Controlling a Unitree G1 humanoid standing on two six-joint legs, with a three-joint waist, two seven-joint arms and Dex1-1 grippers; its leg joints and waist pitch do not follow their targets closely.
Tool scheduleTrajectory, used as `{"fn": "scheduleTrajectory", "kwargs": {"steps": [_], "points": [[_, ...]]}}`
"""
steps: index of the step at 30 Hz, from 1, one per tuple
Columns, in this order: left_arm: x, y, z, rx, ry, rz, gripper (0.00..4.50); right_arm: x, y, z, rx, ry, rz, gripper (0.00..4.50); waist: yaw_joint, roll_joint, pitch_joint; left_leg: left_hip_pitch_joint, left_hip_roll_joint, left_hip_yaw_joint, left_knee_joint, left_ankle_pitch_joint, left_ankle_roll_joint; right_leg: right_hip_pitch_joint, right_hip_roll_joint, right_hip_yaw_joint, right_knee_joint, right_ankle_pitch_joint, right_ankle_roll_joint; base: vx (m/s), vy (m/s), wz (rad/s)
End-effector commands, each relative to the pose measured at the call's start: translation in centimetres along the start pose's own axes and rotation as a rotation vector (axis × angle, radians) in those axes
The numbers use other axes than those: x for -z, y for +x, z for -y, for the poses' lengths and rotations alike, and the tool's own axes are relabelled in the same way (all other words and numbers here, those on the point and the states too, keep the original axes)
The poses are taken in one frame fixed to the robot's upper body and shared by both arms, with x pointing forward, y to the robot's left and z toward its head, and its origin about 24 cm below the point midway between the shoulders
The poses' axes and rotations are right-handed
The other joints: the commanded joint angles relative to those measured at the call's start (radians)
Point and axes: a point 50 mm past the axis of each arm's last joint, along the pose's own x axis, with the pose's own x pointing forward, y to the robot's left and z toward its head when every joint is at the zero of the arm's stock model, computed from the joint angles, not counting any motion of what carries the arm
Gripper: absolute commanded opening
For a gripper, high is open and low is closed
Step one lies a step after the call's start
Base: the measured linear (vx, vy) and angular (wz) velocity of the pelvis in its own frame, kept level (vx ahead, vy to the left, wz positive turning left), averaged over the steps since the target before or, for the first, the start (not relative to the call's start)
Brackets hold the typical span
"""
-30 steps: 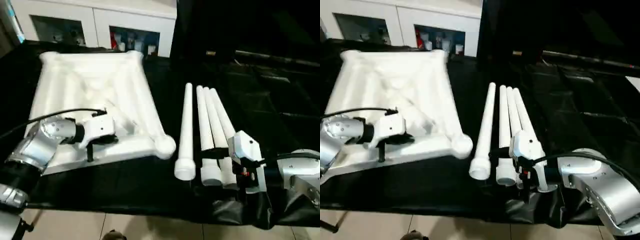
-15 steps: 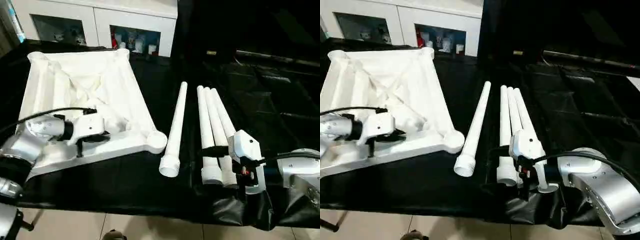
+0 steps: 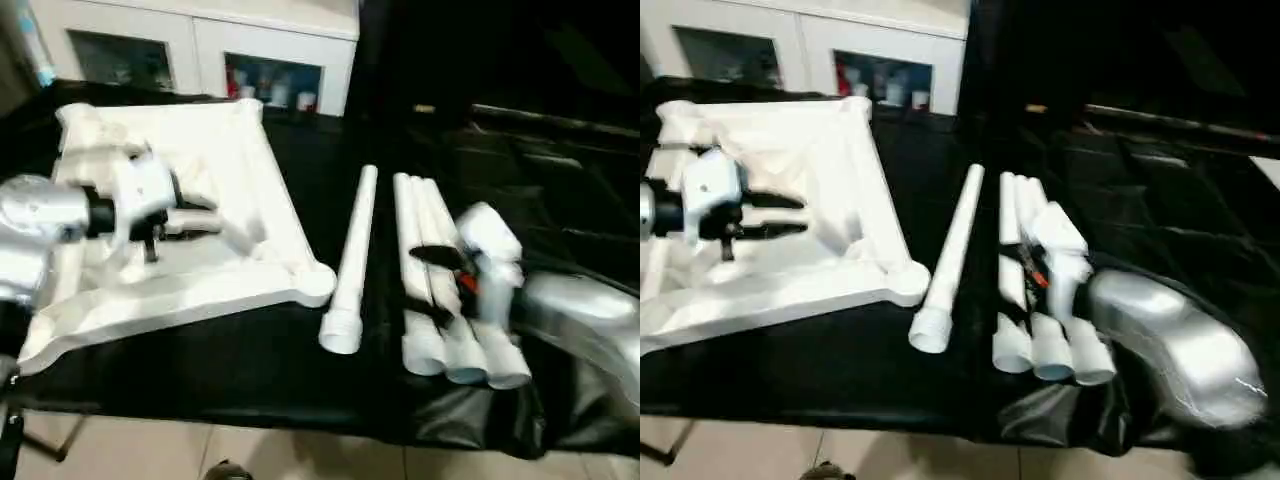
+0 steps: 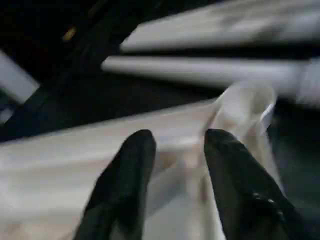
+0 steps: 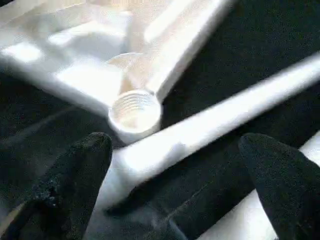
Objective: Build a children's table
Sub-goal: Pick table leg
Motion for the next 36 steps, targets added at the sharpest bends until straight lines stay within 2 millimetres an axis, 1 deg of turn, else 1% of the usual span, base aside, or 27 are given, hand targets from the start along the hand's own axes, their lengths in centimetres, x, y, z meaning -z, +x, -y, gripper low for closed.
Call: {"fn": "scheduleTrajectory", "kwargs": {"steps": [1, 2, 3, 4, 5, 6, 7, 8, 9, 10, 11, 12, 13, 14, 16, 17, 18, 19, 20, 22, 24, 25, 26, 30, 32, 33, 36], "points": [[0.3, 0.9, 1.2, 0.02, -0.034, 0.007, 2.38, -0.2, 1.2, 1.3, 0.1, 0.081, -0.033, 4.5, -0.001, 0.024, -0.072, 0.016, 0.031, 0.0, -0.065, -0.036, -0.049, 0.039, -0.081, 0.05, -0.062, 0.131, -0.231, 0.0, 0.0, 0.0], [0.4, 1.9, 2.1, 0.023, -0.057, 0.028, 2.38, -1.0, 2.8, 1.9, 0.143, 0.147, -0.023, 4.5, -0.008, 0.026, -0.069, 0.014, 0.028, 0.001, -0.069, -0.032, -0.052, 0.035, -0.077, 0.049, -0.063, 0.138, -0.232, 0.0, 0.0, 0.0], [0.4, 1.9, 2.1, 0.023, -0.057, 0.028, 2.43, -1.0, 2.8, 1.9, 0.143, 0.147, -0.023, 4.5, -0.012, 0.019, -0.072, 0.012, 0.026, 0.002, -0.069, -0.037, -0.065, 0.042, -0.076, 0.048, -0.066, 0.123, -0.232, 0.0, 0.0, 0.0], [0.3, 3.2, 3.4, 0.042, -0.082, 0.048, 2.56, -2.3, 4.8, 2.3, 0.166, 0.239, -0.012, 4.5, -0.008, 0.019, -0.076, 0.014, 0.027, 0.004, -0.065, -0.02, -0.066, 0.044, -0.076, 0.05, -0.063, 0.152, -0.228, 0.0, 0.0, 0.0], [0.3, 3.2, 3.4, 0.042, -0.082, 0.049, 2.7, -2.3, 4.9, 2.3, 0.166, 0.24, -0.012, 4.5, -0.015, 0.009, -0.073, 0.007, 0.026, 0.004, -0.068, -0.004, -0.055, 0.042, -0.076, 0.05, -0.057, 0.168, -0.237, 0.0, 0.0, 0.0], [0.3, 3.7, 3.8, 0.051, -0.082, 0.048, 2.82, -2.8, 5.5, 2.5, 0.171, 0.275, -0.007, 4.5, -0.008, 0.014, -0.075, 0.014, 0.028, 0.009, -0.064, 0.005, -0.056, 0.041, -0.072, 0.051, -0.061, 0.185, -0.222, 0.0, 0.0, 0.0], [0.2, 3.9, 4.0, 0.055, -0.084, 0.043, 2.88, -3.2, 6.0, 2.5, 0.171, 0.293, -0.011, 4.5, -0.012, 0.009, -0.074, 0.014, 0.027, 0.011, -0.065, 0.016, -0.051, 0.039, -0.067, 0.051, -0.059, 0.22, -0.217, 0.0, 0.0, 0.0], [0.0, 4.1, 4.4, 0.065, -0.092, 0.038, 2.93, -3.4, 6.7, 2.7, 0.194, 0.291, -0.038, 4.5, -0.013, 0.003, -0.075, 0.015, 0.028, 0.012, -0.064, 0.015, -0.052, 0.039, -0.067, 0.05, -0.058, 0.222, -0.217, 0.0, 0.0, 0.0], [0.0, 4.1, 4.5, 0.066, -0.093, 0.037, 3.02, -3.4, 6.8, 2.7, 0.197, 0.288, -0.045, 4.5, -0.012, 0.007, -0.074, 0.013, 0.026, 0.012, -0.065, 0.019, -0.055, 0.042, -0.067, 0.05, -0.059, 0.215, -0.211, 0.0, 0.0, 0.0], [-0.3, 4.1, 4.9, 0.073, -0.102, 0.029, 3.02, -3.4, 7.4, 2.8, 0.228, 0.266, -0.116, 4.5, -0.011, 0.0, -0.074, 0.014, 0.027, 0.014, -0.063, 0.024, -0.052, 0.041, -0.066, 0.052, -0.06, 0.223, -0.205, 0.0, 0.0, 0.0], [-0.4, 4.0, 4.9, 0.074, -0.103, 0.027, 3.26, -3.4, 7.6, 2.8, 0.228, 0.267, -0.125, 4.5, -0.015, 0.005, -0.075, 0.011, 0.026, 0.011, -0.065, 0.037, -0.056, 0.043, -0.064, 0.049, -0.056, 0.233, -0.201, 0.0, 0.0, 0.0], [-0.5, 3.9, 5.1, 0.079, -0.109, 0.02, 3.32, -3.4, 8.0, 2.7, 0.222, 0.274, -0.156, 4.5, -0.015, -0.007, -0.076, 0.01, 0.026, 0.013, -0.062, 0.046, -0.055, 0.044, -0.064, 0.05, -0.054, 0.242, -0.195, 0.0, 0.0, 0.0], [-0.6, 3.8, 5.3, 0.077, -0.11, 0.015, 3.33, -3.4, 8.3, 2.7, 0.216, 0.278, -0.173, 4.5, -0.013, -0.007, -0.075, 0.013, 0.026, 0.016, -0.063, 0.046, -0.056, 0.042, -0.064, 0.05, -0.058, 0.239, -0.187, 0.0, 0.0, 0.0], [-0.6, 3.8, 5.3, 0.077, -0.11, 0.015, 3.39, -3.4, 8.3, 2.7, 0.216, 0.278, -0.173, 4.5, -0.014, -0.005, -0.074, 0.012, 0.026, 0.013, -0.064, 0.047, -0.058, 0.042, -0.064, 0.05, -0.056, 0.24, -0.184, 0.0, 0.0, 0.0], [-0.8, 3.5, 5.6, 0.081, -0.101, -0.004, 3.68, -3.0, 8.8, 2.6, 0.205, 0.282, -0.243, 4.5, -0.015, -0.016, -0.074, 0.013, 0.026, 0.014, -0.066, 0.039, -0.065, 0.042, -0.063, 0.048, -0.059, 0.23, -0.174, 0.0, 0.0, 0.0], [-0.8, 3.5, 5.6, 0.081, -0.101, -0.004, 3.68, -3.0, 8.8, 2.6, 0.205, 0.282, -0.243, 4.5, -0.017, -0.013, -0.074, 0.014, 0.027, 0.013, -0.065, 0.031, -0.069, 0.041, -0.064, 0.048, -0.057, 0.219, -0.176, 0.0, 0.0, 0.0], [-1.0, 3.4, 5.8, 0.084, -0.1, -0.012, 3.77, -2.7, 9.1, 2.5, 0.202, 0.28, -0.282, 4.5, -0.017, -0.014, -0.072, 0.014, 0.028, 0.014, -0.066, 0.018, -0.074, 0.039, -0.065, 0.048, -0.059, 0.194, -0.173, 0.0, 0.0, 0.0], [-1.1, 3.3, 6.0, 0.09, -0.102, -0.02, 3.81, -2.4, 9.4, 2.4, 0.195, 0.286, -0.316, 4.5, -0.017, -0.019, -0.071, 0.014, 0.029, 0.015, -0.067, 0.015, -0.076, 0.039, -0.065, 0.049, -0.061, 0.185, -0.172, 0.0, 0.0, 0.0], [-1.2, 3.3, 6.0, 0.09, -0.103, -0.021, 3.92, -2.3, 9.5, 2.4, 0.193, 0.287, -0.322, 4.5, -0.018, -0.015, -0.072, 0.015, 0.03, 0.014, -0.066, 0.01, -0.082, 0.038, -0.067, 0.048, -0.059, 0.178, -0.174, 0.0, 0.0, 0.0], [-1.3, 3.2, 6.1, 0.089, -0.101, -0.032, 4.17, -2.1, 9.8, 2.2, 0.174, 0.302, -0.337, 4.5, -0.018, -0.017, -0.07, 0.015, 0.03, 0.015, -0.066, 0.002, -0.09, 0.036, -0.066, 0.049, -0.06, 0.179, -0.172, 0.0, 0.0, 0.0], [-1.3, 3.1, 6.2, 0.088, -0.1, -0.045, 4.2, -1.7, 10.1, 2.0, 0.148, 0.316, -0.357, 4.5, -0.017, -0.018, -0.071, 0.016, 0.03, 0.015, -0.066, 0.004, -0.092, 0.036, -0.065, 0.05, -0.059, 0.189, -0.169, 0.0, 0.0, 0.0], [-1.3, 3.1, 6.3, 0.088, -0.101, -0.048, 4.28, -1.6, 10.2, 1.9, 0.143, 0.319, -0.364, 4.5, -0.016, -0.014, -0.071, 0.015, 0.03, 0.015, -0.066, 0.003, -0.093, 0.035, -0.066, 0.049, -0.059, 0.191, -0.171, 0.0, 0.0, 0.0], [-1.3, 3.0, 6.3, 0.089, -0.102, -0.054, 4.4, -1.4, 10.3, 1.7, 0.132, 0.324, -0.378, 4.5, -0.016, -0.015, -0.071, 0.015, 0.03, 0.015, -0.066, 0.002, -0.095, 0.035, -0.065, 0.049, -0.059, 0.191, -0.171, 0.0, 0.0, 0.0], [-1.4, 3.1, 6.4, 0.091, -0.103, -0.064, 4.4, -0.2, 10.9, 1.4, 0.129, 0.317, -0.436, 4.5, -0.017, -0.016, -0.071, 0.014, 0.03, 0.015, -0.066, -0.004, -0.101, 0.036, -0.066, 0.05, -0.06, 0.179, -0.175, 0.0, 0.0, 0.0], [-1.4, 3.1, 6.5, 0.093, -0.103, -0.066, 4.4, 0.1, 10.9, 1.4, 0.133, 0.313, -0.447, 4.5, -0.017, -0.015, -0.071, 0.014, 0.03, 0.014, -0.066, -0.004, -0.101, 0.036, -0.067, 0.049, -0.059, 0.179, -0.177, 0.0, 0.0, 0.0], [-1.4, 3.1, 6.5, 0.096, -0.103, -0.069, 4.4, 0.6, 10.9, 1.5, 0.138, 0.312, -0.461, 4.5, -0.017, -0.011, -0.072, 0.014, 0.03, 0.014, -0.065, 0.001, -0.103, 0.036, -0.066, 0.049, -0.059, 0.189, -0.178, 0.0, 0.0, 0.0], [-1.6, 3.0, 6.5, 0.096, -0.098, -0.073, 4.4, 1.4, 10.7, 1.8, 0.148, 0.322, -0.485, 4.5, -0.017, -0.015, -0.072, 0.013, 0.03, 0.015, -0.065, 0.005, -0.1, 0.037, -0.066, 0.049, -0.058, 0.199, -0.18, 0.0, 0.0, 0.0]]}}
